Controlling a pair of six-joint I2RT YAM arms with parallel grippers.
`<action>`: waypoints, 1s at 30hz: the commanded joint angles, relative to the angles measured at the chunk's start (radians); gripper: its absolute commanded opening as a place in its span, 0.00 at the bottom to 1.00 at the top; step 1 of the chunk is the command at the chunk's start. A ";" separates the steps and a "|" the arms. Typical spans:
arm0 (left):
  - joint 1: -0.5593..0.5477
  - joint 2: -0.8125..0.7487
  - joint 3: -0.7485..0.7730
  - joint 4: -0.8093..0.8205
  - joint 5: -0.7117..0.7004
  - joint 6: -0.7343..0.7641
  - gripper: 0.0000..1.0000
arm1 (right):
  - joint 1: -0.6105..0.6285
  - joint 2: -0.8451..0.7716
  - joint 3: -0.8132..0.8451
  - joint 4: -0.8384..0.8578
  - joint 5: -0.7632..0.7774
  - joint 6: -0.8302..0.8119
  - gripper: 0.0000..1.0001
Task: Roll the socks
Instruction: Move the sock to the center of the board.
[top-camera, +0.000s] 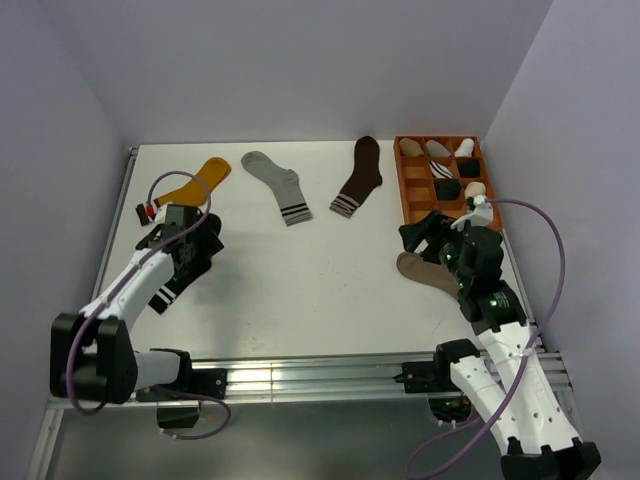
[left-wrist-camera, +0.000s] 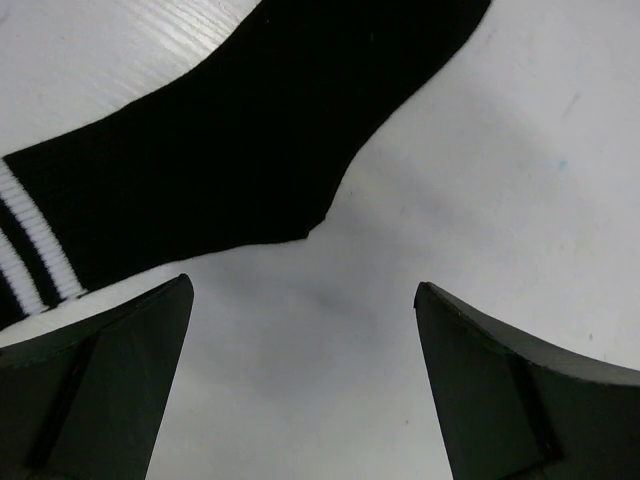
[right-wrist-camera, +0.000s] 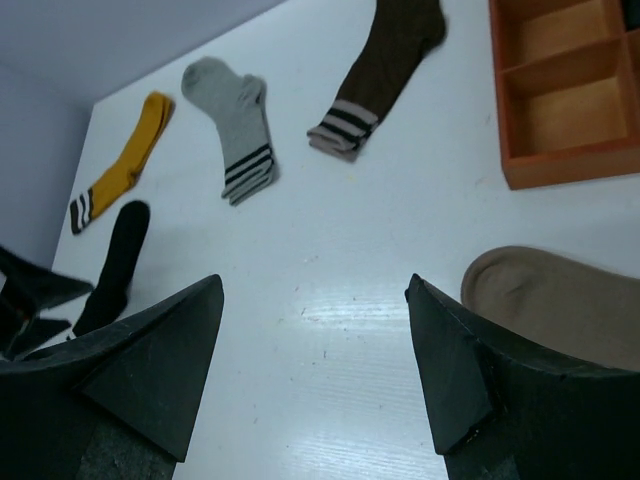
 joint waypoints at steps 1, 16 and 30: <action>0.024 0.115 0.069 0.071 0.020 -0.060 0.99 | 0.041 0.019 -0.013 0.068 -0.029 -0.040 0.81; -0.027 0.466 0.130 0.260 0.202 -0.239 0.98 | 0.131 0.022 -0.103 0.082 0.006 -0.075 0.81; -0.265 0.237 0.394 0.035 0.026 -0.322 0.99 | 0.133 0.113 -0.079 0.113 -0.184 -0.114 0.79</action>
